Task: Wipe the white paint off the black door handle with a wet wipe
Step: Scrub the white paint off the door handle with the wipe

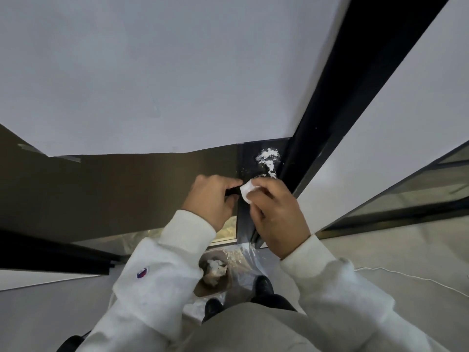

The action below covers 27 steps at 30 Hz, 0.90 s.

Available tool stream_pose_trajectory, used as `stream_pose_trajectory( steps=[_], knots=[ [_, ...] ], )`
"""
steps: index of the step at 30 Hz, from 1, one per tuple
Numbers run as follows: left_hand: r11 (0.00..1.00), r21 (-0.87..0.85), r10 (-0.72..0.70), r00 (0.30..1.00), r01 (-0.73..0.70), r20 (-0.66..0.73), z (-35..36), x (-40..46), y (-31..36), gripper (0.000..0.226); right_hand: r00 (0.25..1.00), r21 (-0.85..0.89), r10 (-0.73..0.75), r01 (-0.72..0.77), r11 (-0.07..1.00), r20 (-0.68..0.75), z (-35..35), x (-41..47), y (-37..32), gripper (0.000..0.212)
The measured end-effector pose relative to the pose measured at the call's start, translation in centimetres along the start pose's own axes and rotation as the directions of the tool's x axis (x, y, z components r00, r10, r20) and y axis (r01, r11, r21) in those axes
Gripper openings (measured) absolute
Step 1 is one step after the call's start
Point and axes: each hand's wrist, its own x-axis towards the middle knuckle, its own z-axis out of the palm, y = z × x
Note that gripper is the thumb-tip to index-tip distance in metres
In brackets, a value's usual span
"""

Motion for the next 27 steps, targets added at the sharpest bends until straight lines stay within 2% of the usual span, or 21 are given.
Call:
stream_pose_trajectory(
  steps=[6, 9, 11, 13, 20, 25, 27],
  knots=[
    [0.999, 0.006, -0.033, 0.999, 0.032, 0.028, -0.2, 0.0, 0.3, 0.033, 0.998, -0.020, -0.045, 0.046, 0.999, 0.044, 0.0, 0.6, 0.0, 0.027],
    [0.997, 0.004, -0.076, 0.997, 0.076, 0.023, 0.0, -0.3, 0.5, 0.035, 0.996, -0.032, -0.066, 0.065, 0.997, -0.063, -1.4, -0.1, 1.1, 0.021],
    [0.996, -0.014, -0.091, 0.995, 0.092, 0.028, -0.1, -0.5, 0.6, 0.035, 0.985, -0.028, -0.023, 0.019, 0.999, -0.173, -2.2, -0.8, 2.0, 0.020],
    [0.996, 0.006, -0.090, 0.995, 0.090, 0.040, 0.0, -0.4, 0.8, 0.036, 0.976, -0.048, 0.018, -0.029, 0.998, -0.219, -2.0, -1.0, 2.6, 0.021],
    [0.995, 0.042, -0.096, 0.994, 0.093, 0.056, -0.2, -0.1, 1.4, 0.034, 0.997, -0.099, -0.013, 0.005, 0.995, -0.074, 0.1, -0.4, 1.4, 0.026],
    [0.992, -0.006, -0.129, 0.990, 0.129, 0.050, 0.0, -0.4, 1.5, 0.035, 0.980, -0.068, 0.081, -0.095, 0.993, -0.184, -0.3, -0.8, 2.6, 0.024],
    [0.992, 0.006, -0.124, 0.991, 0.123, 0.045, 0.0, -0.3, 1.5, 0.034, 0.983, -0.063, 0.071, -0.083, 0.995, -0.167, 0.2, -0.5, 1.7, 0.024]
  ],
)
